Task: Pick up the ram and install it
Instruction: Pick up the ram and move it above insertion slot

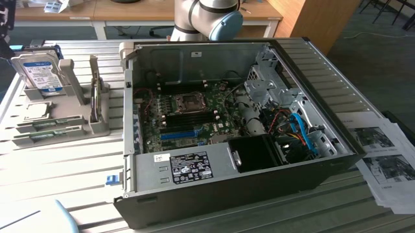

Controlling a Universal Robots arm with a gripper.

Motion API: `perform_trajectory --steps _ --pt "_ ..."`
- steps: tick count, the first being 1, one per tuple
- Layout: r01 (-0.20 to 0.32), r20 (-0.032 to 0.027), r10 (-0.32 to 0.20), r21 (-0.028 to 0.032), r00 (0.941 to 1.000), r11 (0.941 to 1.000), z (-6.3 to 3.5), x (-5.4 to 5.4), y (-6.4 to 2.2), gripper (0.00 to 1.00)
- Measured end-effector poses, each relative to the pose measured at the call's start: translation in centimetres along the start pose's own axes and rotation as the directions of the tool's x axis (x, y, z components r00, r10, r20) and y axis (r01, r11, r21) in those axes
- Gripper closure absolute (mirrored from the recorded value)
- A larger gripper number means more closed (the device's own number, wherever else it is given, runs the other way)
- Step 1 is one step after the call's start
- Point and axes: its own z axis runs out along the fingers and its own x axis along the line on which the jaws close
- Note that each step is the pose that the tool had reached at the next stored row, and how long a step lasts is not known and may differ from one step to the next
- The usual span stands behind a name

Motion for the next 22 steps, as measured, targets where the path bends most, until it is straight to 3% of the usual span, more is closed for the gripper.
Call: perform_trajectory --steps 6,11,16,22 --pt "0.078 -0.0035 -0.078 -0.0018 0.9969 0.9969 0.02 -0.01 0.0 0.91" --pt "0.148 -0.0064 -0.148 -0.0037 0.9889 0.9889 0.04 -0.01 0.0 0.91" --pt "0.217 -0.0093 -0.217 -0.0058 0.9761 0.9761 0.06 -0.01 0.0 0.91" --pt "0.297 -0.0124 -0.298 -0.0084 0.9546 0.9547 0.08 -0.01 0.0 0.91"
